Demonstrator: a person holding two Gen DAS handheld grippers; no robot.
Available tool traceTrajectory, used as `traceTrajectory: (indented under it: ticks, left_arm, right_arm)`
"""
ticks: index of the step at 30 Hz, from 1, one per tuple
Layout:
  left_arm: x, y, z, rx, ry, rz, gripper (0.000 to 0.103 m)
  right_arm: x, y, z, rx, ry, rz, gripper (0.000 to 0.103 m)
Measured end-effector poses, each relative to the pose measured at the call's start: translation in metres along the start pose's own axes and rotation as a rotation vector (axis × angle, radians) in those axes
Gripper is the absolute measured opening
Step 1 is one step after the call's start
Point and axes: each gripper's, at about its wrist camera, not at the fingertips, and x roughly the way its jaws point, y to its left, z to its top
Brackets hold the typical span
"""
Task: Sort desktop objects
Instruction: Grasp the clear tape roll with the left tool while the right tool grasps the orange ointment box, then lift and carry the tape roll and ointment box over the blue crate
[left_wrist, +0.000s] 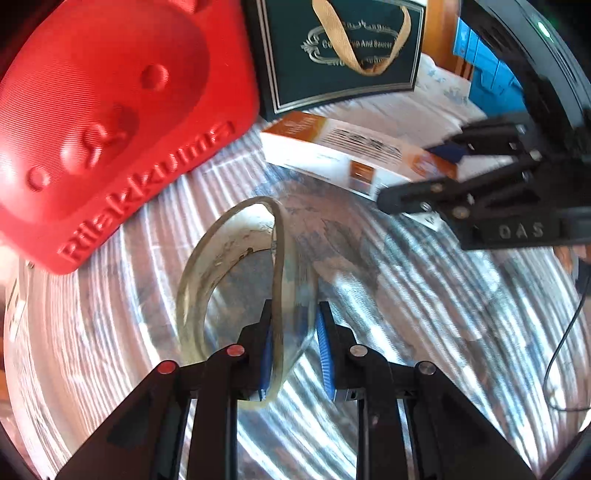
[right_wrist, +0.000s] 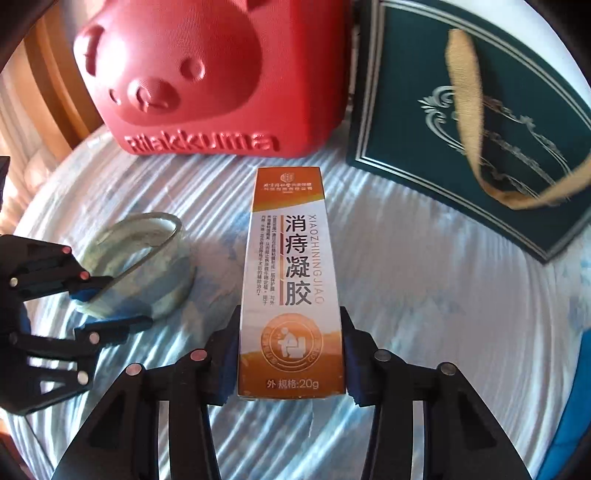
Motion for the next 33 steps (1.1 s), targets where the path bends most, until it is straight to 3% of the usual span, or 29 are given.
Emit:
traceTrajectory:
  ticks: [6, 9, 13, 15, 20, 25, 30, 33]
  left_arm:
    - [-0.026, -0.005, -0.007, -0.028, -0.050, -0.020, 0.021]
    - [-0.035, -0.005, -0.009, -0.043, -0.050, -0.043, 0.014]
    - [-0.029, -0.006, -0.011, -0.041, -0.016, -0.077, 0.014]
    - [-0.016, -0.004, -0.005, -0.059, 0.028, -0.036, 0.014]
    - [-0.022, 0.007, 0.009, -0.107, -0.019, -0.026, 0.014]
    - [-0.038, 0.016, 0.018, -0.071, -0.062, 0.000, 0.015]
    - [-0.018, 0.025, 0.022, -0.013, 0.012, -0.027, 0.015]
    - [-0.017, 0.031, 0.024, 0.023, 0.009, -0.047, 0.022]
  right_arm:
    - [-0.034, -0.003, -0.027, 0.089, -0.050, 0.012, 0.045]
    - [-0.055, 0.000, -0.036, 0.118, -0.074, 0.009, 0.045]
    - [-0.080, -0.004, -0.052, 0.157, -0.087, 0.006, 0.045]
    - [-0.088, -0.005, -0.058, 0.172, -0.088, 0.004, 0.045]
    - [-0.093, 0.001, -0.060, 0.200, -0.107, -0.021, 0.045]
    - [-0.101, -0.009, -0.066, 0.221, -0.117, -0.030, 0.045]
    - [-0.097, -0.013, -0.063, 0.233, -0.117, -0.009, 0.045]
    - [-0.094, -0.012, -0.061, 0.228, -0.115, -0.001, 0.045]
